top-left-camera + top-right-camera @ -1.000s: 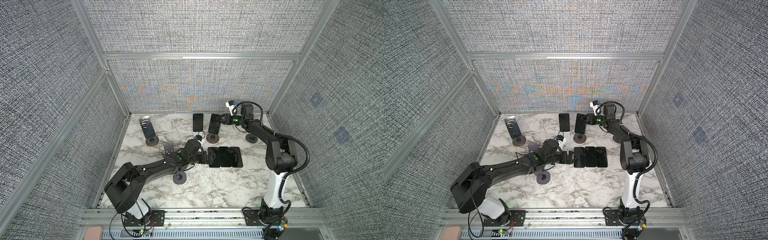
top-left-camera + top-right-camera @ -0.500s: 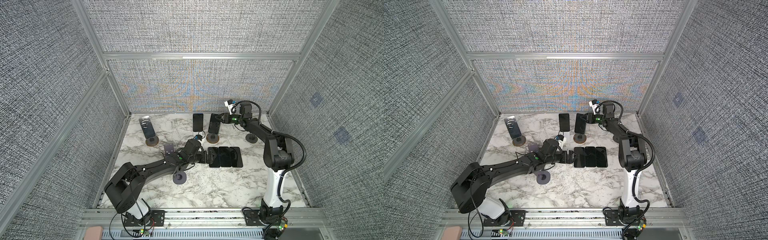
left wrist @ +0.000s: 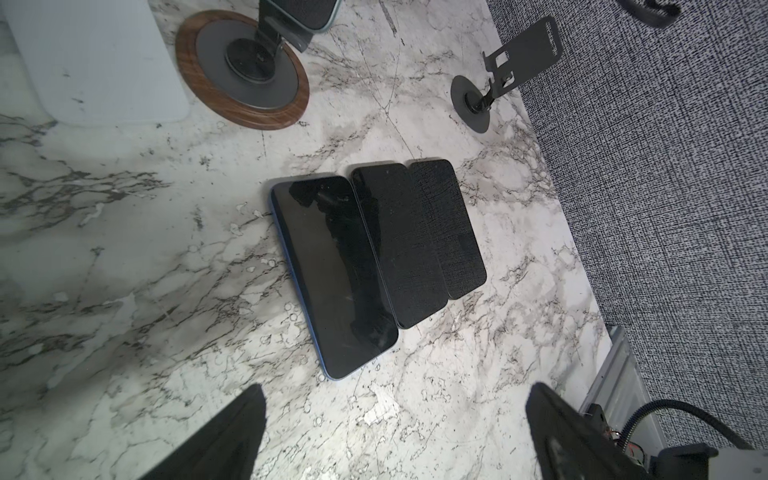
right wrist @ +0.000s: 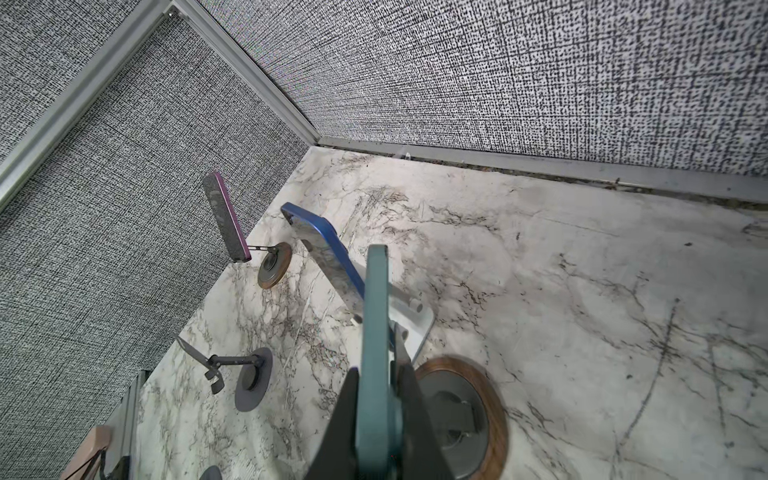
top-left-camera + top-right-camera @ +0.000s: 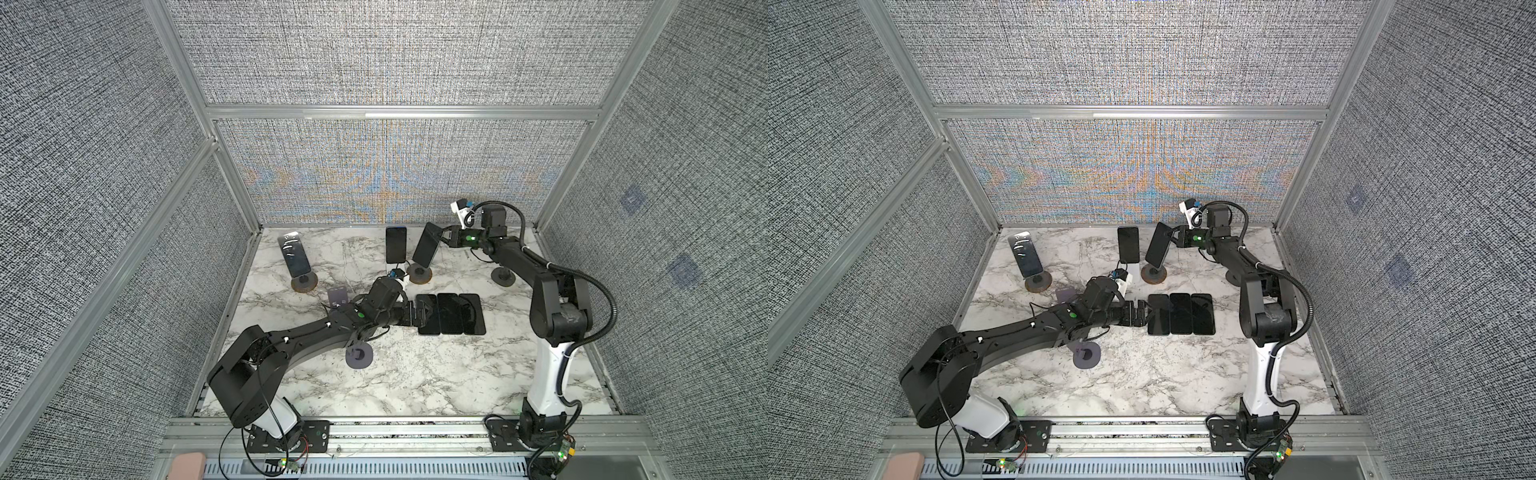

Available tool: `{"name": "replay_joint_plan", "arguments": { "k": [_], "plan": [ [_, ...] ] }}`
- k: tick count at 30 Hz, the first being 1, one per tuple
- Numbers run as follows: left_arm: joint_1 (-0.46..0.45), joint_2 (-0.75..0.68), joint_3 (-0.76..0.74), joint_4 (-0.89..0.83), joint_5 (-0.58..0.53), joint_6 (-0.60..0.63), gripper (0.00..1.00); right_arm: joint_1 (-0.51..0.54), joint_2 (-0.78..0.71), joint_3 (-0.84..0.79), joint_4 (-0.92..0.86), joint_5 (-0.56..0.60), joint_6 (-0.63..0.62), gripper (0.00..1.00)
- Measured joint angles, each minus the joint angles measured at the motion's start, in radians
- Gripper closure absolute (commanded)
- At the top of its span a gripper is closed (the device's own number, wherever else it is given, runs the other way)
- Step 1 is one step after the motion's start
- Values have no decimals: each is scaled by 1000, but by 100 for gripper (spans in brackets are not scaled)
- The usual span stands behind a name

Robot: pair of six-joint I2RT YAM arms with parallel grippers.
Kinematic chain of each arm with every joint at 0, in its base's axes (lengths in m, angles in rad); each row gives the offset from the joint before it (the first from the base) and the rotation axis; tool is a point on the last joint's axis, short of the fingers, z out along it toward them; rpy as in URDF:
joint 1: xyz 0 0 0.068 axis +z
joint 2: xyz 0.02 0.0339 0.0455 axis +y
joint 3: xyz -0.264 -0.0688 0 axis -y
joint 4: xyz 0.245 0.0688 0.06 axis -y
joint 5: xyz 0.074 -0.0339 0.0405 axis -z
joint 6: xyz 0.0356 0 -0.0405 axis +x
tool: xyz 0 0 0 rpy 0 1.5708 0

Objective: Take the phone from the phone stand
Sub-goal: 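Grasp the green-edged phone on its stand with the right gripper and lift it, then carry the green-edged phone toward the left gripper and hand it over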

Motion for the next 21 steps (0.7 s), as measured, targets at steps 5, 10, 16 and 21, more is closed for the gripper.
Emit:
{"name": "replay_joint_plan", "arguments": {
  "k": [5,10,16,21],
  "plan": [
    [0,-9,14,-21,-14,21,1,-6,-111,-56,-40,17,-21,92],
    [0,-30,54,-72,-31,66,1,-5,-257,-147,-156,92,-41,92],
    [-10,-57,88,-99,-62,130,1,10,-456,-274,-356,163,-48,92],
    [-49,-23,134,-108,-70,182,1,66,-591,-388,-495,181,-50,93]
  ]
}}
